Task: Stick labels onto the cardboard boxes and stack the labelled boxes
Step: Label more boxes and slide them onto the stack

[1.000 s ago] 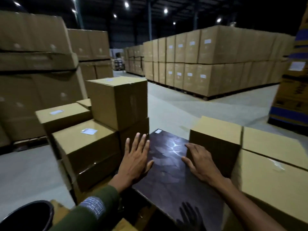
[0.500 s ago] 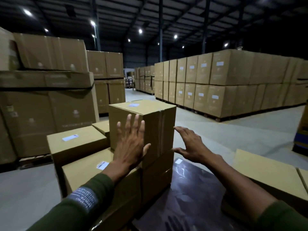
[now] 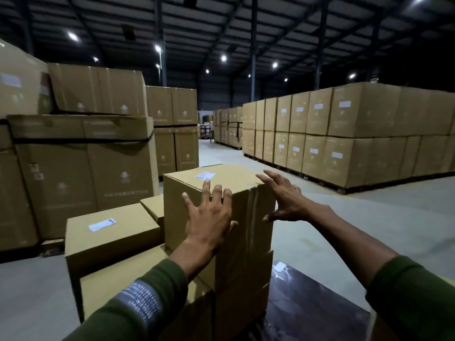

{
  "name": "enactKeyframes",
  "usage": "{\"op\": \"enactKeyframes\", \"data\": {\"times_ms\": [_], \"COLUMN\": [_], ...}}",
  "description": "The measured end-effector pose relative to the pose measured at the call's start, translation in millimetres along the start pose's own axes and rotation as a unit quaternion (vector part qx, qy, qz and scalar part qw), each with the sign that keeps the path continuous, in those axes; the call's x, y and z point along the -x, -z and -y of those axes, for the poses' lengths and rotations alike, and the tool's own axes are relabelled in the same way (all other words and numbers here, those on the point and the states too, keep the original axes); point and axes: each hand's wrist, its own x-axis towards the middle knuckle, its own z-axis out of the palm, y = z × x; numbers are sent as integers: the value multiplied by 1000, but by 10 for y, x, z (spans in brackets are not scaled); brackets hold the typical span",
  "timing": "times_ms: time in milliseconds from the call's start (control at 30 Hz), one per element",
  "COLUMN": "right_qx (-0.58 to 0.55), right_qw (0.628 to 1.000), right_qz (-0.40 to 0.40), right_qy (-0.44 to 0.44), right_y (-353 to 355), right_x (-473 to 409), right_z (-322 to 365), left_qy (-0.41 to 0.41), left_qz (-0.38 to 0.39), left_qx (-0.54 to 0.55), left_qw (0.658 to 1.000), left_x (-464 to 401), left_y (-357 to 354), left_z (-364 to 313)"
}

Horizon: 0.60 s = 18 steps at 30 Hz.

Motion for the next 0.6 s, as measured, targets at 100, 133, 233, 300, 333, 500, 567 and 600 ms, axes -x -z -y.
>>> {"op": "enactKeyframes", "data": {"times_ms": [100, 133, 233, 300, 333, 500, 567, 600], "right_qx": [-17, -27, -59, -92, -111, -143, -141, -137], "right_qw": [999, 999, 995, 991, 988, 976, 972, 969], "right_qz": [11, 13, 9, -15, -31, -112, -141, -157], "right_qy": [31, 42, 75, 94, 101, 119, 128, 132], "right_y": [-64, -88, -166, -217, -250, -387, -399, -397], "right_x": [-195, -248, -369, -416, -431, -373, -326, -302], "right_z": [-152, -210, -330, -380, -396, -450, -431, -427], "left_qy": [10, 15, 31, 37, 39, 50, 58, 62], "left_qz": [11, 16, 21, 23, 22, -11, -37, -47], "left_qx": [7, 13, 27, 30, 29, 25, 28, 30], "left_qw": [1000, 1000, 999, 999, 999, 998, 997, 997], "left_x": [-15, -21, -47, -85, -102, -127, -140, -149], "left_y": [-5, 8, 44, 44, 40, -33, -54, -65], "left_z": [-16, -33, -82, -110, -118, -236, -283, -301]}}
